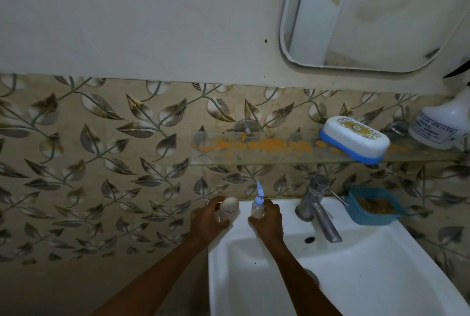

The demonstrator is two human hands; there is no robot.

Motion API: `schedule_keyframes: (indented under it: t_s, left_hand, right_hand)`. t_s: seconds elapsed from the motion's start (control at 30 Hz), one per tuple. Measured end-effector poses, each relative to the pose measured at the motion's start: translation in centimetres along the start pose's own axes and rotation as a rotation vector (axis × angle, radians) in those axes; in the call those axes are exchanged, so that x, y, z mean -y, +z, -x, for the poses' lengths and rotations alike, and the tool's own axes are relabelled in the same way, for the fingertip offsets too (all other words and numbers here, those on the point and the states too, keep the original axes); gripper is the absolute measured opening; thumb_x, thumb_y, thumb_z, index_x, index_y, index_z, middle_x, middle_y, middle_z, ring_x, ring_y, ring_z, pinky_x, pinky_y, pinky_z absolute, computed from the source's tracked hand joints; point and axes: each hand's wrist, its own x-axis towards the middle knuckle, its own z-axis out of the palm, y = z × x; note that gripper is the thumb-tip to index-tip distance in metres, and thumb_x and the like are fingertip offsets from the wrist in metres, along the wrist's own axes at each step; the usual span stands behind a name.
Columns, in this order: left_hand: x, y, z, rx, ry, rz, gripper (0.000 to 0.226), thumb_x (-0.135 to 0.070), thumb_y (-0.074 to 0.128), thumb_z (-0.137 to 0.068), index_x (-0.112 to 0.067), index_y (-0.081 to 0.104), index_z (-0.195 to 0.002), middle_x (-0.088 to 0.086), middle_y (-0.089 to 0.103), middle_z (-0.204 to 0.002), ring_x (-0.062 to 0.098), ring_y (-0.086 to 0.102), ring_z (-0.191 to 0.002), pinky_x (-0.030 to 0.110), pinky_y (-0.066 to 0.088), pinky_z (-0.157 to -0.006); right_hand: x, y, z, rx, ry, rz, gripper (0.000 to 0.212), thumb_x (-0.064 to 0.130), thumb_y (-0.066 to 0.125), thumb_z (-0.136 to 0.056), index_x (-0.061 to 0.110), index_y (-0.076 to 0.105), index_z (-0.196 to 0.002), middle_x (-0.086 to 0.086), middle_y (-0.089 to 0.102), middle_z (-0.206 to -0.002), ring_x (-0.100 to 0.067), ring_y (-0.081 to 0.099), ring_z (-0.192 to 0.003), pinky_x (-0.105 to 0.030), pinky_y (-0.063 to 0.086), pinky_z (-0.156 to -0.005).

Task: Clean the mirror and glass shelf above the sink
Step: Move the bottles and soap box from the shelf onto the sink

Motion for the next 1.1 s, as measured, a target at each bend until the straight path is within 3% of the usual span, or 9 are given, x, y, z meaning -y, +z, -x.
schedule_keyframes:
  t_s: [0.23,0.37,0.47,0.57,0.7,0.8,0.87,0.97,1.1]
  left_hand:
    - [-0.3,-0.6,0.4,-0.047,0.058,0.003,0.078,-0.021,0.084,-0.064,-0.011,0.045,-0.131,0.007,0.06,-0.125,0.025,0.054,-0.117,0.048,0.04,-0.101]
    - [-0.9,-1.3,1.0,-0.093,0.091,0.052,0.074,-0.018,0.079,-0.07,-0.01,0.043,-0.134,0.009,0.054,-0.133,0.025,0.048,-0.124,0.047,0.038,-0.104]
    - [-2.5,-2.4,2.2,-0.164,0.185,0.074,0.054,-0.023,0.066,-0.08,-0.011,0.049,-0.13,0.007,0.054,-0.132,0.025,0.047,-0.124,0.046,0.036,-0.105]
    - [-4.7,-3.2,3.3,-0.197,0.346,-0.032,0.045,-0.028,0.051,-0.08,-0.008,0.058,-0.12,0.009,0.061,-0.124,0.027,0.053,-0.117,0.042,0.037,-0.104]
    - [-8.5,-3.6,4.0,-0.191,0.554,-0.097,0.039,0.002,0.057,-0.072,-0.006,0.065,-0.11,0.011,0.066,-0.115,0.02,0.054,-0.112,0.026,0.031,-0.097]
    - [-10.5,-3.1,4.3,-0.179,0.654,-0.068,0.033,-0.01,0.047,-0.075,-0.005,0.069,-0.1,0.009,0.07,-0.107,0.014,0.054,-0.107,0.032,0.04,-0.093]
    - [-11.4,-2.7,4.2,-0.154,0.633,-0.07,0.033,-0.012,0.047,-0.076,-0.007,0.07,-0.099,0.007,0.069,-0.108,0.02,0.06,-0.107,0.04,0.044,-0.094]
    - [-12.0,-2.0,4.1,-0.13,0.59,-0.092,0.027,-0.005,0.054,-0.077,-0.011,0.069,-0.099,0.005,0.068,-0.11,0.023,0.06,-0.108,0.046,0.042,-0.095]
    - [-12.1,-1.3,4.0,-0.124,0.599,-0.183,0.025,0.002,0.061,-0.077,-0.011,0.07,-0.097,0.004,0.069,-0.11,0.023,0.06,-0.109,0.041,0.036,-0.095]
  right_hand:
    - [0.2,0.2,0.4,-0.033,0.065,-0.043,0.066,0.023,0.079,-0.072,0.01,0.045,-0.127,-0.014,0.048,-0.126,-0.028,0.049,-0.116,-0.034,0.044,-0.093]
    - [0.3,-1.2,1.7,-0.078,0.087,-0.131,0.077,0.016,0.079,-0.071,0.008,0.038,-0.136,-0.015,0.041,-0.134,-0.03,0.046,-0.123,-0.037,0.044,-0.099]
    - [0.3,-3.6,4.2,-0.176,0.005,-0.223,0.062,0.005,0.072,-0.077,0.009,0.045,-0.132,-0.015,0.04,-0.136,-0.027,0.051,-0.115,-0.037,0.049,-0.091]
    - [1.3,-8.0,5.9,-0.377,-0.135,-0.205,0.037,-0.005,0.061,-0.081,0.004,0.057,-0.117,-0.019,0.051,-0.12,-0.022,0.054,-0.094,-0.029,0.043,-0.076]
    - [4.0,-15.8,6.7,-0.642,-0.345,-0.107,0.017,-0.012,0.055,-0.08,-0.004,0.063,-0.092,-0.022,0.059,-0.093,-0.037,0.058,-0.085,-0.04,0.047,-0.068]
    - [5.5,-20.5,6.0,-0.77,-0.449,0.045,0.015,-0.013,0.059,-0.075,-0.006,0.063,-0.088,-0.026,0.059,-0.088,-0.042,0.057,-0.084,-0.038,0.042,-0.072]
    - [6.1,-23.1,4.4,-0.734,-0.392,0.141,0.032,0.0,0.066,-0.075,-0.004,0.06,-0.106,-0.027,0.056,-0.11,-0.043,0.051,-0.105,-0.044,0.041,-0.089]
    - [6.5,-26.0,1.3,-0.507,-0.237,0.156,0.071,0.025,0.071,-0.077,0.008,0.037,-0.136,-0.018,0.037,-0.143,-0.036,0.033,-0.131,-0.051,0.03,-0.107]
    - [6.5,-27.6,-2.0,-0.286,-0.179,0.123,0.09,0.037,0.075,-0.073,0.017,0.023,-0.144,-0.014,0.033,-0.149,-0.035,0.035,-0.134,-0.058,0.03,-0.107]
